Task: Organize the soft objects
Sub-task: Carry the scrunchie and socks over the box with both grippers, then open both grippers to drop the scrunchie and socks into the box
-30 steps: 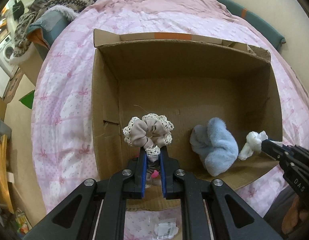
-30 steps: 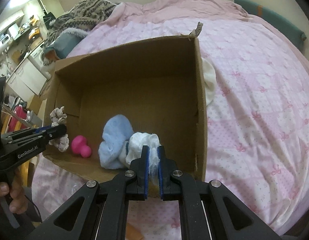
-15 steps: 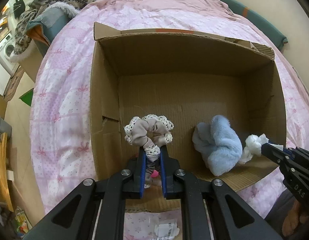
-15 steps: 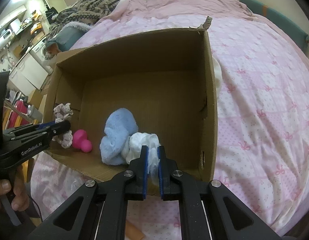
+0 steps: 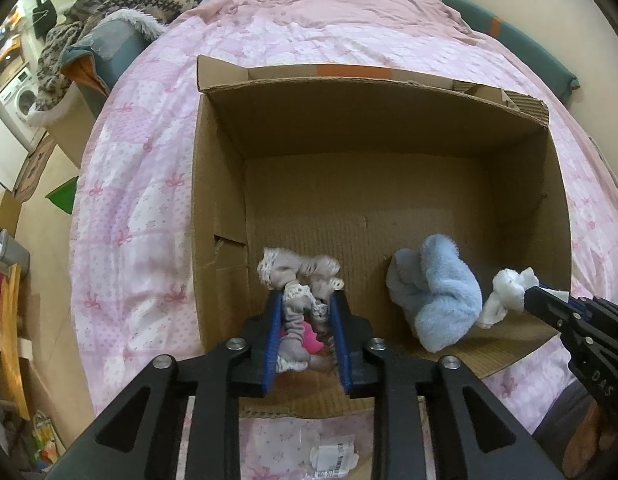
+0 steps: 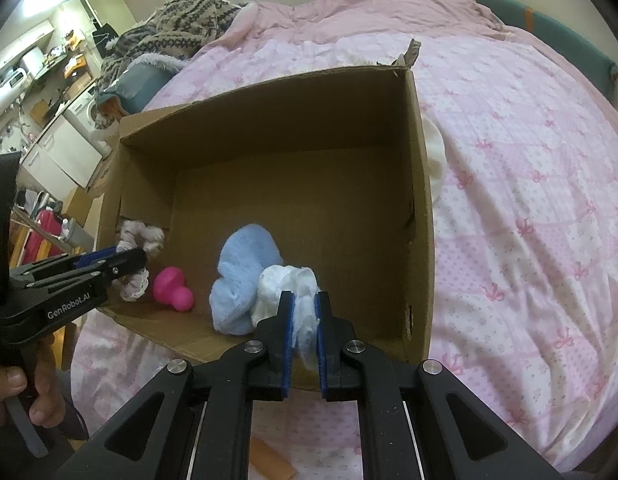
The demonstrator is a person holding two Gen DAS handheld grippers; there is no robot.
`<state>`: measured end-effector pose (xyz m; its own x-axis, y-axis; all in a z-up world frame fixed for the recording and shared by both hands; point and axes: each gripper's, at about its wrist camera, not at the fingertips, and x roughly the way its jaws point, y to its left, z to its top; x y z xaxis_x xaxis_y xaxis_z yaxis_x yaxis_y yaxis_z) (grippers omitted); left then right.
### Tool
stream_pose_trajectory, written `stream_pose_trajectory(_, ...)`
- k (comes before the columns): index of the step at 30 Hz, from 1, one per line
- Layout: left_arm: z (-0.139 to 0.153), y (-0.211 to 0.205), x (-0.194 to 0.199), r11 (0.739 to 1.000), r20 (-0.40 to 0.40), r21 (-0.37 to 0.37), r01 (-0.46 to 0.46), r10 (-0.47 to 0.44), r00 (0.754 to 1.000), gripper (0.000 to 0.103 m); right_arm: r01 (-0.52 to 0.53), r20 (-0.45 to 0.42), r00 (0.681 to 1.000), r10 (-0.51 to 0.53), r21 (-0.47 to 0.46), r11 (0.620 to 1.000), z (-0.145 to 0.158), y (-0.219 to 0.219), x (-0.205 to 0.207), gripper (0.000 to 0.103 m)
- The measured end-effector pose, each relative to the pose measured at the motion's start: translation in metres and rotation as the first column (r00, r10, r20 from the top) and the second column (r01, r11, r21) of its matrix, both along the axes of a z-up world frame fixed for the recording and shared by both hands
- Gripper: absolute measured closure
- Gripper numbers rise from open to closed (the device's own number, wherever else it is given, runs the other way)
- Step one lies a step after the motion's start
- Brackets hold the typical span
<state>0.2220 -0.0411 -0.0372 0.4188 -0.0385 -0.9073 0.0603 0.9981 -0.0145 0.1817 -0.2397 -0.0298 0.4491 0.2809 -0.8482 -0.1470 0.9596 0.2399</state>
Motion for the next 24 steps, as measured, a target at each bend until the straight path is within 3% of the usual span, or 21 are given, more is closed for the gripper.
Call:
stream_pose_trajectory(2, 0.001, 0.0, -0.001, 1.0, 0.005, 0.0, -0.004, 0.004, 1.0, 0.073, 0.001, 0.0, 1.0, -0.001, 0.007, 1.0, 0.0, -0.001, -0.001, 0.093)
stream_pose_trajectory(4, 0.003, 0.001, -0.001, 1.0, 0.011, -0.002, -0.009, 0.009, 1.0, 0.057, 0.001, -0.001, 1.0, -0.001, 0.014, 1.0, 0.0, -0.002, -0.001, 0.093)
stream_pose_trajectory(7, 0.008, 0.001, -0.003, 1.0, 0.027, -0.006, -0.019, 0.019, 0.999, 0.042, 0.003, 0.003, 1.0, -0.003, 0.02, 1.0, 0.001, -0.004, -0.002, 0.09)
stream_pose_trajectory(11, 0.011, 0.002, -0.004, 1.0, 0.029, -0.012, -0.024, 0.024, 0.999, 0.042, 0.014, 0.013, 1.0, -0.014, 0.047, 0.999, 0.005, -0.007, -0.003, 0.076)
stream_pose_trajectory(12, 0.013, 0.002, -0.005, 1.0, 0.034, -0.012, -0.025, 0.026, 0.999, 0.042, 0.016, 0.019, 1.0, -0.016, 0.051, 0.999, 0.006, -0.007, -0.003, 0.066)
stream_pose_trajectory(13, 0.015, 0.002, -0.005, 1.0, 0.04, -0.009, -0.027, 0.027, 0.999, 0.042, 0.018, 0.027, 0.999, -0.019, 0.056, 0.998, 0.008, -0.007, -0.003, 0.046)
stream_pose_trajectory(15, 0.018, 0.001, -0.007, 1.0, 0.05, -0.004, -0.027, 0.027, 0.998, 0.042, 0.025, 0.062, 0.998, -0.029, 0.073, 0.997, 0.014, -0.009, -0.006, 0.034)
stream_pose_trajectory(24, 0.027, 0.002, -0.017, 0.999, 0.07, 0.005, -0.032, 0.032, 0.997, 0.041, 0.031, 0.091, 0.995, -0.038, 0.082, 0.996, 0.022, -0.01, -0.009, 0.034)
